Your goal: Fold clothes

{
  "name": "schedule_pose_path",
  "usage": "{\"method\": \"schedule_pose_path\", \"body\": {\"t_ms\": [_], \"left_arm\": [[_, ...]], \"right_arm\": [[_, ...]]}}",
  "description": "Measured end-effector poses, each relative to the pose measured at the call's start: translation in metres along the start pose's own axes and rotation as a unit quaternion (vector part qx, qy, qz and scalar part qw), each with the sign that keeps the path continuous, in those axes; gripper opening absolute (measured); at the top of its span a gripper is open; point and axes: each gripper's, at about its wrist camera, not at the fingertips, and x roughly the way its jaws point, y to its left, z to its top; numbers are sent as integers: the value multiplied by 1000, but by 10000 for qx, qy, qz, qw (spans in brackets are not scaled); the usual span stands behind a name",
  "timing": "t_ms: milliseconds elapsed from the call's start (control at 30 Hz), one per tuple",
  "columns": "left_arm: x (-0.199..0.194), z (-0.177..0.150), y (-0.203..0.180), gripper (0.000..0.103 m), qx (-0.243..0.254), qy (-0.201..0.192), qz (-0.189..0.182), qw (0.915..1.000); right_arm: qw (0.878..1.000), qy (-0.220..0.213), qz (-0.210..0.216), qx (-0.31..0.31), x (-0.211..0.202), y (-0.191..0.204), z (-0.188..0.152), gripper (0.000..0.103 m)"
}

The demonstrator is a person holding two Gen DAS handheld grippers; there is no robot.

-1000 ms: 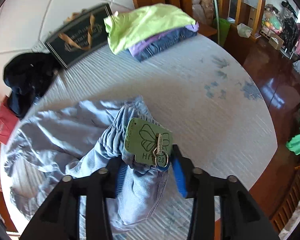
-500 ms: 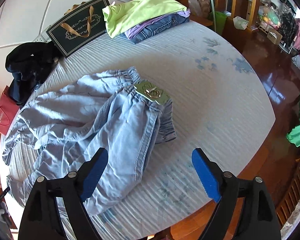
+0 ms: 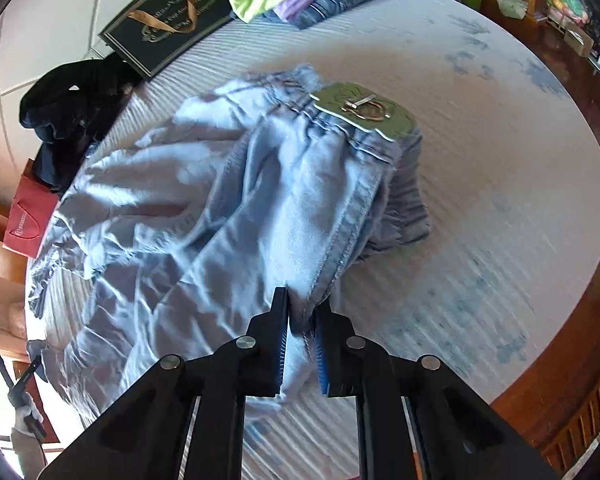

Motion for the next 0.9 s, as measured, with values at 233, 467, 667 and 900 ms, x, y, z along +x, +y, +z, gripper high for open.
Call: {"method": "schedule_pose_path", "body": {"t_ms": [233,467,667,900], "left_arm": [[9,104,26,17,-839,-324,243,9956],[26,128,29,79,-973,-206,248,9947],[28,91,19,79,-407,-30,371,9985],[55,58,-8,79,493,221,805,9953]], "right_arm": [[9969,-703,265,-232,-23,49,101,10],[9978,-537,-151,-345,5,66,137,64],[9972,-490,-427,-363,-5,43,129,64],[9972,-416,-559,-263,-1,25,128,64]]}}
